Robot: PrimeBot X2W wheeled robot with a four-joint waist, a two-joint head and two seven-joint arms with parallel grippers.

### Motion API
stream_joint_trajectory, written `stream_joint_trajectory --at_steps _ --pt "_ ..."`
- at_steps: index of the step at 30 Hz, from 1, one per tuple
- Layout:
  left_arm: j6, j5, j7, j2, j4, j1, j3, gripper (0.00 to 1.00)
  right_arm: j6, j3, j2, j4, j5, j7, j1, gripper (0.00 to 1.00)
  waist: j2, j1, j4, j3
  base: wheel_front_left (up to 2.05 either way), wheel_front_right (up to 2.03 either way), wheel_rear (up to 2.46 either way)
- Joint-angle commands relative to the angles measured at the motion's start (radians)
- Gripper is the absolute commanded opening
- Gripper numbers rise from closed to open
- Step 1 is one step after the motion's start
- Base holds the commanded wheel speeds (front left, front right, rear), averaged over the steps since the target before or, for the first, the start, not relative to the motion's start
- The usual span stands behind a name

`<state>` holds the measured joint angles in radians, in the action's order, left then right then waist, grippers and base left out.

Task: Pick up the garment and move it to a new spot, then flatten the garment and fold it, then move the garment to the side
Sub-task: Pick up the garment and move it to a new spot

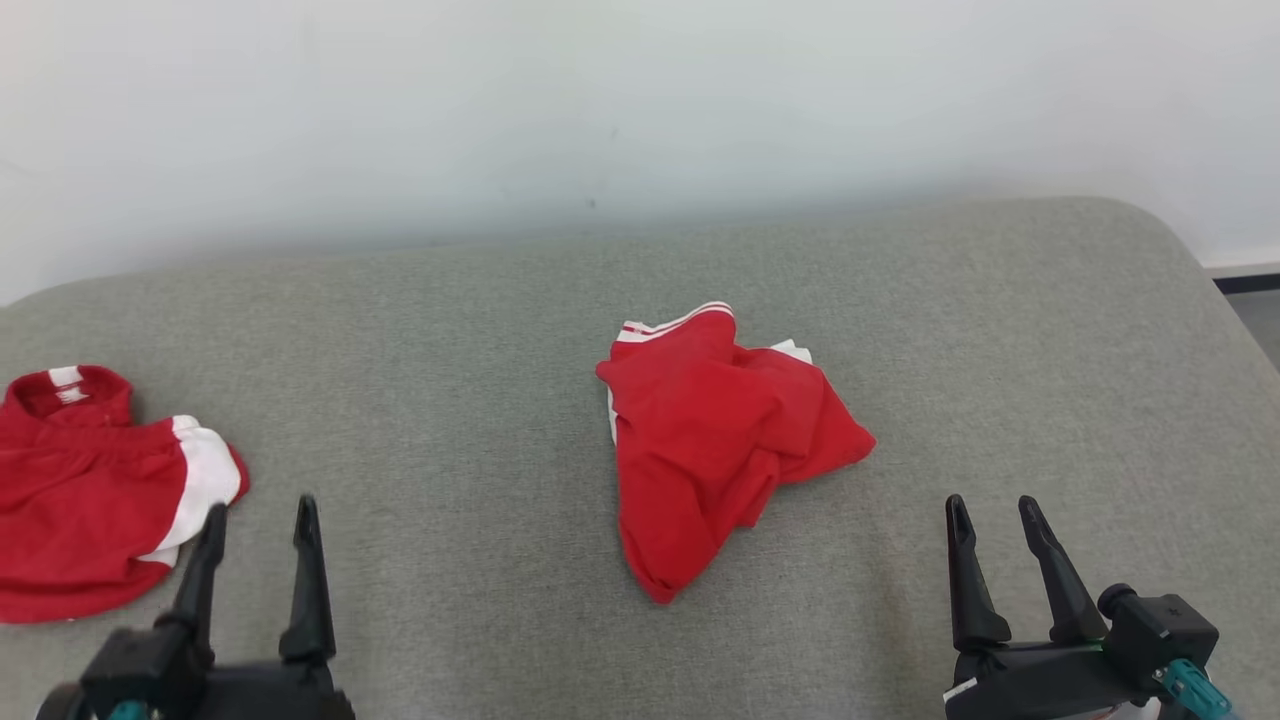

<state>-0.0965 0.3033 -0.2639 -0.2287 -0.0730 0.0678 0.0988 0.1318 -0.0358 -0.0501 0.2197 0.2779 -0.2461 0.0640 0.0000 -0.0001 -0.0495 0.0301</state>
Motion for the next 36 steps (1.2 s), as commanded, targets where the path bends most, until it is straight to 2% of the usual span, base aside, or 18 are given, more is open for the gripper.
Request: stream_joint_trajectory --at_steps 1,18,36 --pt "0.005 -0.011 -0.001 0.005 0.009 -0.024 -0.006 1.00 -0.002 0.001 0.000 -0.003 -0.009 0.004 -0.010 1.00 0.0000 0.0001 0.011 -0.007 0.00 0.00 0.00" --pt "0.121 -0.057 -0.001 0.074 0.020 -0.102 -0.062 1.00 -0.002 0.000 0.000 -0.043 -0.022 0.032 -0.052 1.00 0.0000 0.0001 0.060 -0.018 0.00 0.00 0.00" --pt "0.165 -0.108 -0.001 0.117 -0.014 -0.111 -0.111 1.00 -0.002 0.002 0.000 -0.043 -0.019 0.037 -0.066 1.00 0.0000 0.0001 0.076 -0.019 0.00 0.00 0.00"
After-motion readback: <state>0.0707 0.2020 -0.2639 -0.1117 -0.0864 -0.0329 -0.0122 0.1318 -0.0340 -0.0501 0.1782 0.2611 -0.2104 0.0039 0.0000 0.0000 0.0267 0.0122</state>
